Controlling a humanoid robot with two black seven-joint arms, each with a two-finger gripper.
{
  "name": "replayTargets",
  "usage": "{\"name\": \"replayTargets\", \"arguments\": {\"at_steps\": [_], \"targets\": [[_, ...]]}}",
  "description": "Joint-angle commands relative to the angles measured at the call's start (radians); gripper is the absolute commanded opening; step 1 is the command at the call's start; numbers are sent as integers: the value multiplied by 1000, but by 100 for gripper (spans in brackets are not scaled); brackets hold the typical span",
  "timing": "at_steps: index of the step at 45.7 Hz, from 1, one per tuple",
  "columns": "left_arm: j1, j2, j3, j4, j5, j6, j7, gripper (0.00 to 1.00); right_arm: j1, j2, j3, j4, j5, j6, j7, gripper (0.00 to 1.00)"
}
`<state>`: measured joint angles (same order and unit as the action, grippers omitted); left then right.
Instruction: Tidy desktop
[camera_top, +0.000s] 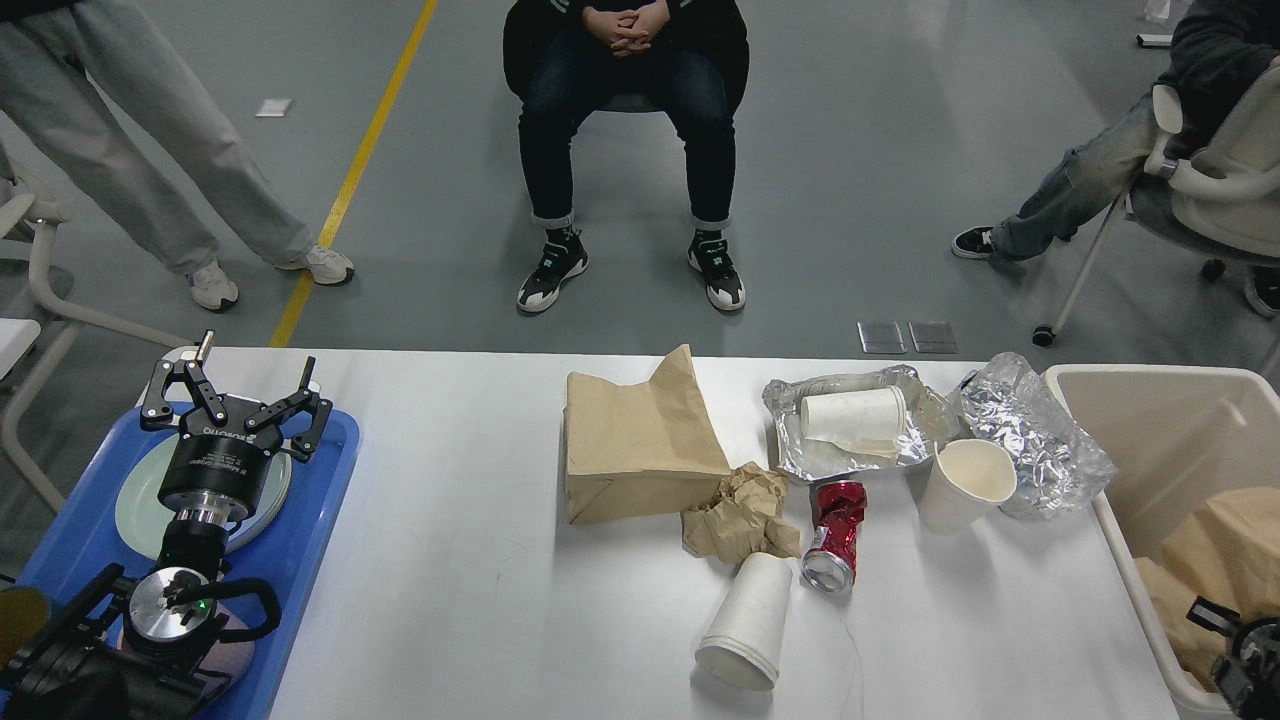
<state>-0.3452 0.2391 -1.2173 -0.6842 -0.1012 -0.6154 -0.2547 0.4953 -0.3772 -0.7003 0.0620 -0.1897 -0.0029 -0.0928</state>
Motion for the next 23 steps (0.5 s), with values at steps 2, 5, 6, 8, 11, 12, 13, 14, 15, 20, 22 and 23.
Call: {"name": "replayTargets", "arguments": {"at_steps": [2,5,6,8,11,12,13,14,15,20,22,23], "targets": [[0,-1,1,0,0,-1,-1,96,5,-2,-2,7,0,1,2,100],[0,0,-1,0,0,0,0,96,5,-2,-2,7,0,1,2,100],[0,0,1,0,0,0,0,96,6,-3,-2,7,0,1,2,100],[0,0,1,0,0,0,0,96,8,-6,-2,9,0,1,2,100],[0,0,1,0,0,0,0,96,9,-9,-2,9,0,1,2,100],[0,0,-1,0,0,0,0,96,11,-11,-2,9,0,1,2,100],[0,0,-1,0,0,0,0,96,11,-11,-2,10,0,1,2,100],[0,0,-1,0,0,0,0,96,11,-11,-2,10,0,1,2,100],[0,0,-1,0,0,0,0,96,12,-12,-2,10,0,1,2,100],[0,0,1,0,0,0,0,96,20,-14,-1,15,0,8,1,100],[0,0,1,0,0,0,0,96,37,-20,1,25,0,14,-1,100],[0,0,1,0,0,0,0,96,51,-28,-1,36,-2,17,-1,100]]}}
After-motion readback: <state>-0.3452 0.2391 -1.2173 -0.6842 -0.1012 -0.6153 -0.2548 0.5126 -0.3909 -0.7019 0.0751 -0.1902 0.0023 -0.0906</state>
